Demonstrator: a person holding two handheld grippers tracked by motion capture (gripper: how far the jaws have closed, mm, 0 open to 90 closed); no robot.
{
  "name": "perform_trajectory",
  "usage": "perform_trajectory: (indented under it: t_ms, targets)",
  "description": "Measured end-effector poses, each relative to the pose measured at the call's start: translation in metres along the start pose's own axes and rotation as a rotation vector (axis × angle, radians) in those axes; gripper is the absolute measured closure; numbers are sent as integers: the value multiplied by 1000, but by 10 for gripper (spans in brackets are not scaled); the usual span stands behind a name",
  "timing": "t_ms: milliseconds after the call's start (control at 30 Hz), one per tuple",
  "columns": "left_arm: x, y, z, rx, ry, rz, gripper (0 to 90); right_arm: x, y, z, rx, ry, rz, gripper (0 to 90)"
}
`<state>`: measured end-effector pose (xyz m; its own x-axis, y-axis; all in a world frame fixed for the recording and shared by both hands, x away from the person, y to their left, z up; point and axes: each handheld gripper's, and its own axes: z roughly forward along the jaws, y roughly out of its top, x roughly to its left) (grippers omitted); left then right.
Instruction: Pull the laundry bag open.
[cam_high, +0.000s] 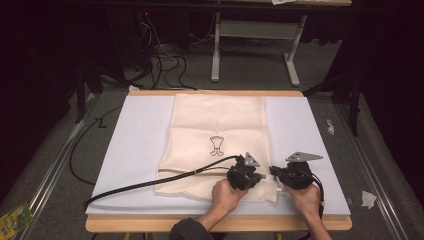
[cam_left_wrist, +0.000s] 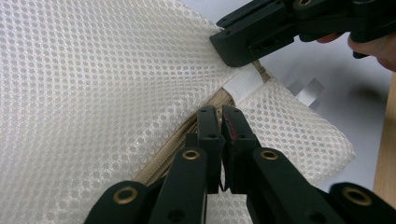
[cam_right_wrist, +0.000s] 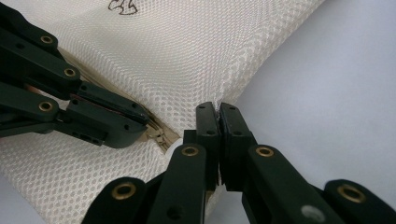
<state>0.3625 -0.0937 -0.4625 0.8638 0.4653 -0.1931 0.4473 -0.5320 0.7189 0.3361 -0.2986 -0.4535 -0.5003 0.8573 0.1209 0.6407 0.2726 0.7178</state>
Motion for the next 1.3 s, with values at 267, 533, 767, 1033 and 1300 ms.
perform_trajectory:
  t_ms: [267, 533, 767, 1033, 1300]
  targets:
    - [1, -1, -2, -10, -2, 8, 873, -1, 0, 0, 6, 6, 3, 891]
    - [4, -2, -7, -9, 3, 6, 873, -1, 0, 1, 9, -4, 0, 890]
    - [5, -3, -10, -16, 11, 6, 873, -1, 0, 2, 9, -8, -3, 891]
    - [7, -4, -15, -15, 16, 9, 873, -2, 1, 1, 9, -8, 1, 890]
    - [8, -4, -22, -23, 20, 21, 872, -2, 3, 1, 17, -7, -4, 890]
